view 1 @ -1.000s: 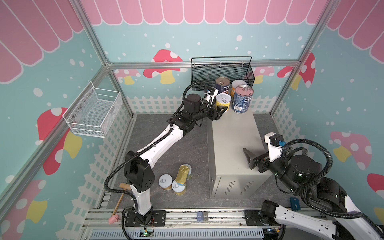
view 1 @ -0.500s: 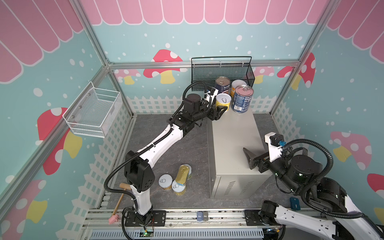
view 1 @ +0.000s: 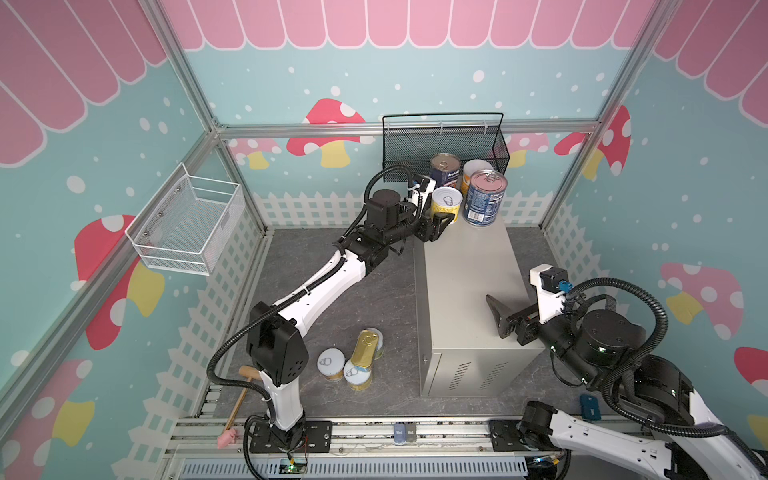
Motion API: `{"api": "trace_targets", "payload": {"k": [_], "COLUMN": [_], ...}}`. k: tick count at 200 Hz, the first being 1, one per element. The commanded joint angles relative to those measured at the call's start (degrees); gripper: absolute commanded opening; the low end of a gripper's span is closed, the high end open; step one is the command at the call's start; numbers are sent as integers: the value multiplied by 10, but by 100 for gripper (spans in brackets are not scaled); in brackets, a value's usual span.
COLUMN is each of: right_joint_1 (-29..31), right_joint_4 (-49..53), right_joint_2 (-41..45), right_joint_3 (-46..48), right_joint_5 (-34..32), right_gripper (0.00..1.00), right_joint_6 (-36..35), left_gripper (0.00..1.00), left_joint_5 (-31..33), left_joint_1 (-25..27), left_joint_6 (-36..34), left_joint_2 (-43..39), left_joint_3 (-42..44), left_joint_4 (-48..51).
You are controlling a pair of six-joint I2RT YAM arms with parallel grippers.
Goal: Place and organize the canned foods onto the counter
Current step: 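Open the left gripper and release the yellow can on the cabinet top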
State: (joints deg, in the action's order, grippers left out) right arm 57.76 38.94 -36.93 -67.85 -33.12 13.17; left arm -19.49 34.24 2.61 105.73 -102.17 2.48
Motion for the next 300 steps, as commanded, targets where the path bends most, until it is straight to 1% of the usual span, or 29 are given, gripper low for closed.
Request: {"api": "trace_targets", "payload": {"k": [1, 204, 300], "right_joint_1": [1, 1, 1], "right_joint_4": [-15, -18, -22], "right_joint_2": [5, 8, 5], "right_joint_3": [8, 11, 11], "right_joint_5": [-3, 6, 7], "right_gripper": [99, 99, 99], "right_joint_6": [-5, -4, -10], "left_gripper": [74, 76, 78], "left_joint_5": [0, -13, -6], "left_joint_1": [-3, 3, 3], "left_joint_6": [2, 0, -1], "left_joint_2": [-9, -7, -14], "left_joint_3": [21, 19, 23], "left_joint_4": [45, 53, 55]}}
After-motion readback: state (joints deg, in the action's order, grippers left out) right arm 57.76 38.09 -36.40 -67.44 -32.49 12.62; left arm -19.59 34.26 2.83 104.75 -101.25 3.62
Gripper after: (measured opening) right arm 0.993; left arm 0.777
